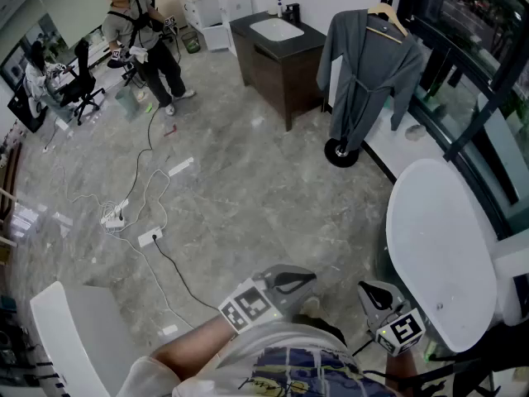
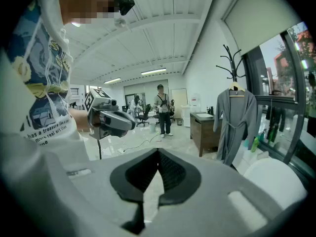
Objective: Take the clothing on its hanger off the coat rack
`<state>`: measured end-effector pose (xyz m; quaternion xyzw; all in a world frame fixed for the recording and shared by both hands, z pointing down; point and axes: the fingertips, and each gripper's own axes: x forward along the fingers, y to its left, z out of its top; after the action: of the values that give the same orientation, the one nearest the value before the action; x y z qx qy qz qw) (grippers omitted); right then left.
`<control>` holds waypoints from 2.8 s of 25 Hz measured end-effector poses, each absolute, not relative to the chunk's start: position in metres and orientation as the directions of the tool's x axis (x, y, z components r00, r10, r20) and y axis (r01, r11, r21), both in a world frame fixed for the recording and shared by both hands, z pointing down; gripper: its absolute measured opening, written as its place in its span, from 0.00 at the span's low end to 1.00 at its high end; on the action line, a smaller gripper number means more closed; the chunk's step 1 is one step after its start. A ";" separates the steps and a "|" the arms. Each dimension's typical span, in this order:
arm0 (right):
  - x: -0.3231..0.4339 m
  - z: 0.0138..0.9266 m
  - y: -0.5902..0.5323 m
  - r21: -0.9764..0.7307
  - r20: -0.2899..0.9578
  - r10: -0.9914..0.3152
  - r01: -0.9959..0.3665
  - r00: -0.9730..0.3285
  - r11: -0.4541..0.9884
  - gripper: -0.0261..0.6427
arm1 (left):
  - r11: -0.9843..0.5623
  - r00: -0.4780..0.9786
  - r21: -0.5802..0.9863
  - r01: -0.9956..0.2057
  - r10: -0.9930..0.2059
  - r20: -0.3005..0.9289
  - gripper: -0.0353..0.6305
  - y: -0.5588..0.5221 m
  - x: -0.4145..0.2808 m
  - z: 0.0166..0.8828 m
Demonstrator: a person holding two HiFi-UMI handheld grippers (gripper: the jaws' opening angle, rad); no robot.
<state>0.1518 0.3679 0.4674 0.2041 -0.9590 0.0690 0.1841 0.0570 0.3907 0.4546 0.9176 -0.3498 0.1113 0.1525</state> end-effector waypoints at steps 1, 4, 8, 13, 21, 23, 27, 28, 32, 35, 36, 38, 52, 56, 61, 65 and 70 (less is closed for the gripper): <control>0.158 0.470 0.366 -0.066 0.385 -0.363 -0.418 -0.849 0.906 0.04 | -0.709 0.732 0.207 -0.674 -0.604 0.315 0.06 0.388 0.063 0.455; 0.174 0.474 0.356 -0.079 0.391 -0.352 -0.412 -0.851 0.908 0.04 | -0.712 0.736 0.211 -0.669 -0.597 0.319 0.06 0.377 0.079 0.456; 0.186 0.489 0.338 -0.079 0.380 -0.324 -0.380 -0.866 0.922 0.04 | -0.699 0.714 0.186 -0.691 -0.619 0.327 0.06 0.360 0.087 0.466; 0.201 0.483 0.306 -0.088 0.382 -0.321 -0.380 -0.867 0.921 0.04 | -0.663 0.697 0.224 -0.714 -0.646 0.311 0.06 0.333 0.096 0.454; 0.196 0.484 0.244 -0.083 0.366 -0.368 -0.424 -0.855 0.902 0.14 | -0.662 0.707 0.250 -0.706 -0.638 0.306 0.06 0.278 0.089 0.453; 0.190 0.485 0.220 -0.068 0.370 -0.384 -0.437 -0.846 0.897 0.15 | -0.671 0.717 0.256 -0.696 -0.633 0.292 0.06 0.253 0.080 0.458; 0.174 0.479 0.174 -0.075 0.379 -0.408 -0.467 -0.831 0.881 0.19 | -0.693 0.732 0.242 -0.679 -0.618 0.285 0.06 0.200 0.060 0.457; 0.168 0.474 0.160 -0.066 0.380 -0.413 -0.470 -0.828 0.880 0.20 | -0.700 0.738 0.239 -0.673 -0.616 0.276 0.06 0.185 0.055 0.452; 0.142 0.459 0.096 -0.014 0.387 -0.442 -0.484 -0.809 0.875 0.21 | -0.738 0.765 0.206 -0.642 -0.598 0.241 0.10 0.134 0.031 0.435; 0.120 0.454 0.057 0.005 0.378 -0.461 -0.496 -0.803 0.868 0.22 | -0.757 0.775 0.186 -0.627 -0.582 0.246 0.10 0.112 0.007 0.433; 0.114 0.453 0.044 0.013 0.380 -0.466 -0.499 -0.799 0.867 0.22 | -0.757 0.775 0.185 -0.626 -0.579 0.251 0.10 0.105 -0.001 0.434; 0.105 0.448 0.020 0.023 0.387 -0.467 -0.498 -0.795 0.867 0.22 | -0.748 0.771 0.200 -0.633 -0.584 0.255 0.10 0.091 -0.015 0.435; 0.123 0.409 -0.206 0.197 0.438 -0.515 -0.480 -0.737 0.855 0.31 | -0.655 0.693 0.226 -0.721 -0.677 0.248 0.10 -0.032 -0.052 0.430; 0.140 0.383 -0.292 0.275 0.432 -0.553 -0.480 -0.713 0.833 0.32 | -0.648 0.683 0.214 -0.731 -0.695 0.227 0.10 -0.074 -0.044 0.425; 0.156 0.358 -0.385 0.343 0.440 -0.575 -0.462 -0.690 0.818 0.35 | -0.637 0.673 0.219 -0.739 -0.699 0.242 0.10 -0.120 -0.026 0.418; 0.160 0.345 -0.445 0.366 0.445 -0.576 -0.448 -0.686 0.816 0.36 | -0.629 0.666 0.219 -0.746 -0.704 0.247 0.10 -0.145 -0.017 0.422; 0.154 0.337 -0.504 0.362 0.472 -0.547 -0.413 -0.691 0.836 0.43 | -0.599 0.635 0.209 -0.773 -0.730 0.254 0.10 -0.171 -0.012 0.421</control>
<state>0.1537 -0.5043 0.3374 0.2631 -0.9125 -0.1142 0.2918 -0.0125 -0.1705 0.4210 0.8914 -0.4213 0.0713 0.1510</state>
